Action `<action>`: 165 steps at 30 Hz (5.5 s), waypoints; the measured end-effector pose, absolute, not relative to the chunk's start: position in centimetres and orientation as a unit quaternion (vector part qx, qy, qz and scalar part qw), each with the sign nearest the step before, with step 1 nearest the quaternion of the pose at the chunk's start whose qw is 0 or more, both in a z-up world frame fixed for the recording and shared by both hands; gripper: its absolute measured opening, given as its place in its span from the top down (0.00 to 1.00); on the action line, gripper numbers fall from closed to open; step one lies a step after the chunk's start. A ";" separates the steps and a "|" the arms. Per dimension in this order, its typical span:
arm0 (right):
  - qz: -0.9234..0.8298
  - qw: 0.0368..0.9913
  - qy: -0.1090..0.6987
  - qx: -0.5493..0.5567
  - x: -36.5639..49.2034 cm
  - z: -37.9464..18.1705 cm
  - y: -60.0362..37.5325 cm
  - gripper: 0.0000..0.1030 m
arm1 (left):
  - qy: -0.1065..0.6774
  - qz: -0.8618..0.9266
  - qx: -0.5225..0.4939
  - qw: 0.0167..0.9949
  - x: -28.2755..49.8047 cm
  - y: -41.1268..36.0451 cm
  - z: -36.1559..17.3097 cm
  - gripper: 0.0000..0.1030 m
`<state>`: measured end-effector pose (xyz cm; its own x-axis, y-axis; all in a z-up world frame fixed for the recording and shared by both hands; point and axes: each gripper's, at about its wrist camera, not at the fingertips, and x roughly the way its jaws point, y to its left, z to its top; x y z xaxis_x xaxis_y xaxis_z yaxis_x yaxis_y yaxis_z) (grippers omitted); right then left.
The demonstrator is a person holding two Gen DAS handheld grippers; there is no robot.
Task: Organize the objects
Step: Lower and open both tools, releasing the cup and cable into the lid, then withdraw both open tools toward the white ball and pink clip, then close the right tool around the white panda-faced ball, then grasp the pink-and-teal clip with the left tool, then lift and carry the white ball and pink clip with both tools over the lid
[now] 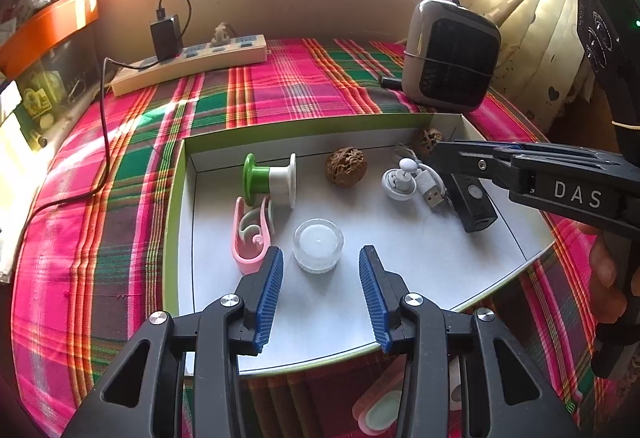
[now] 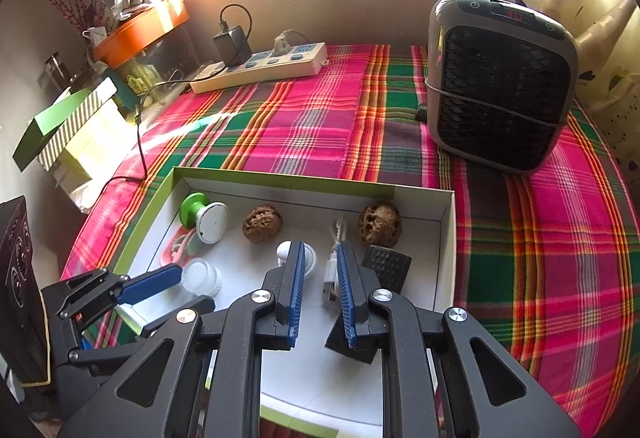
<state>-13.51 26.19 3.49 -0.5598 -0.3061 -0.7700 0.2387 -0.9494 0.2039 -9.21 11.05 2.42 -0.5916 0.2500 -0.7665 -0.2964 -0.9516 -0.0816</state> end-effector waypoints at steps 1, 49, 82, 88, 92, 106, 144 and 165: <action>-0.883 0.154 -0.039 0.442 -13.2 3.6 26.2 0.83 | 0.027 0.892 -0.424 0.154 -9.0 11.0 2.6 0.63; -0.901 0.146 0.004 0.409 -0.2 1.7 23.3 0.40 | 0.010 0.901 -0.409 0.144 0.5 8.3 2.7 0.62; -0.890 0.125 0.063 0.433 -1.2 -0.2 22.0 0.38 | -0.003 0.893 -0.415 0.172 -0.7 8.2 2.3 0.61; -0.891 0.125 0.065 0.431 -1.0 -0.1 22.2 0.46 | 0.000 0.891 -0.416 0.183 -0.7 8.6 2.3 0.61; -0.893 0.123 0.061 0.430 -0.9 0.0 22.6 0.54 | 0.008 0.888 -0.417 0.194 -0.8 9.3 2.3 0.61; -0.893 0.125 0.043 0.430 -0.6 0.1 23.8 0.54 | 0.033 0.880 -0.433 0.194 -1.9 11.1 1.5 0.61; -0.892 0.126 0.048 0.431 -0.3 0.0 24.6 0.54 | 0.057 0.887 -0.428 0.163 -2.4 12.4 1.2 0.85; -0.894 0.124 0.042 0.428 -0.2 0.1 24.8 0.54 | 0.054 0.888 -0.426 0.164 -2.2 12.3 1.3 0.85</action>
<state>-0.21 24.75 0.10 -0.6029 -0.1856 -0.7759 0.2569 -0.9659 0.0315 -2.19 12.33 1.25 -0.5836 0.2461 -0.7738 -0.3378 -0.9402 -0.0442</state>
